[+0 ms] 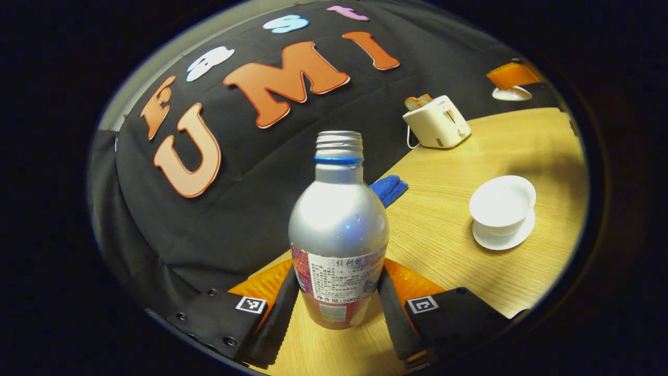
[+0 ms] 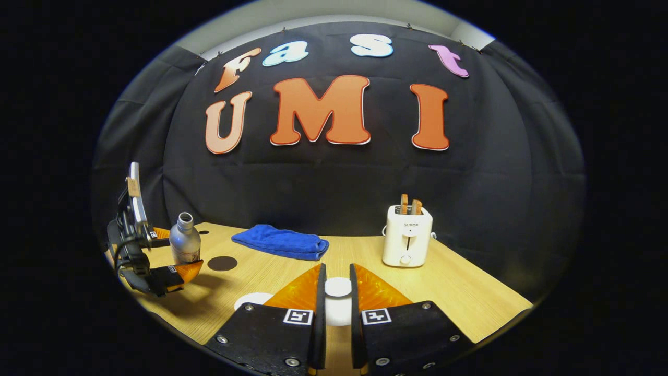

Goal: Open the teacup lid with one hand, grasp the water bottle and pour water into the teacup with the other hand; after pouring, place the water bottle on the coaster and then close the teacup lid.

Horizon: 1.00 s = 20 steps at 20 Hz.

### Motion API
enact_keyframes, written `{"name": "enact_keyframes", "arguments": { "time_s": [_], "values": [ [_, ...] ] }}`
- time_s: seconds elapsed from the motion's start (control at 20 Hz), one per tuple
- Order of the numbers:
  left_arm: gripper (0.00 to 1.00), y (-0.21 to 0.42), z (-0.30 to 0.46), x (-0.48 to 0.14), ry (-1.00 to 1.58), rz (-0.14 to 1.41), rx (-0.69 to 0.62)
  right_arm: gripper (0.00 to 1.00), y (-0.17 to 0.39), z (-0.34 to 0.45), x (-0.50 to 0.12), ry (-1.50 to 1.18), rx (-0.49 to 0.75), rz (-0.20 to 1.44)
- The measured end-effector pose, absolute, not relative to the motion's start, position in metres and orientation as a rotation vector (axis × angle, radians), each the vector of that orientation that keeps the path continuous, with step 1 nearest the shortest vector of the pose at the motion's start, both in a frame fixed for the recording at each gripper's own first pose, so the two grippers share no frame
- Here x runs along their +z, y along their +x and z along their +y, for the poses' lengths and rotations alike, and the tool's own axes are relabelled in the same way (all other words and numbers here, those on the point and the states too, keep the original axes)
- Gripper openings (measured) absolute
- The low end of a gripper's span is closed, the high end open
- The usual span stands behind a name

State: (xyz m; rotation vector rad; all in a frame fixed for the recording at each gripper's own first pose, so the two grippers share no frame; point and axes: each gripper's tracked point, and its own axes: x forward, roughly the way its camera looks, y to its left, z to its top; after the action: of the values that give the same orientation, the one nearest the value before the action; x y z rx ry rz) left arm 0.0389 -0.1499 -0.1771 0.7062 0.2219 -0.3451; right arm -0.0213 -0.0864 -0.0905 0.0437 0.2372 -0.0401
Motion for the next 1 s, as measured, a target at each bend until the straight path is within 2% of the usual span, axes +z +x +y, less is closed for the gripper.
{"name": "enact_keyframes", "arguments": {
  "time_s": [0.2,0.25,0.3,0.35,0.4,0.65,0.75,0.8,0.85,0.95,1.0],
  "values": [
    [0.80,0.028,-0.162,-0.181,0.820,0.194,-0.383,0.19,-0.026,-0.103,-0.094,0.038,-0.071,0.243],
    [0.80,0.028,-0.163,-0.181,0.854,0.186,-0.389,0.20,-0.028,-0.106,-0.095,0.040,-0.076,0.245],
    [0.87,0.029,-0.166,-0.184,0.882,0.182,-0.398,0.19,-0.029,-0.109,-0.095,0.041,-0.081,0.246],
    [0.80,0.032,-0.169,-0.189,0.909,0.186,-0.407,0.19,-0.030,-0.112,-0.095,0.043,-0.086,0.243],
    [0.83,0.033,-0.171,-0.191,0.938,0.184,-0.417,0.19,-0.031,-0.114,-0.095,0.044,-0.089,0.242],
    [0.83,0.031,-0.172,-0.191,1.085,0.153,-0.435,0.19,-0.035,-0.125,-0.103,0.052,-0.109,0.250],
    [0.80,0.030,-0.172,-0.190,1.144,0.136,-0.445,0.19,-0.036,-0.129,-0.105,0.053,-0.116,0.250],
    [0.83,0.030,-0.173,-0.190,1.173,0.131,-0.451,0.19,-0.036,-0.130,-0.107,0.052,-0.118,0.251],
    [0.80,0.030,-0.174,-0.189,1.201,0.125,-0.457,0.19,-0.037,-0.131,-0.107,0.052,-0.119,0.250],
    [0.80,0.029,-0.171,-0.189,1.260,0.112,-0.463,0.20,-0.037,-0.131,-0.107,0.050,-0.119,0.250],
    [0.83,0.029,-0.170,-0.188,1.291,0.099,-0.464,0.20,-0.036,-0.132,-0.106,0.049,-0.118,0.250]
  ]
}}
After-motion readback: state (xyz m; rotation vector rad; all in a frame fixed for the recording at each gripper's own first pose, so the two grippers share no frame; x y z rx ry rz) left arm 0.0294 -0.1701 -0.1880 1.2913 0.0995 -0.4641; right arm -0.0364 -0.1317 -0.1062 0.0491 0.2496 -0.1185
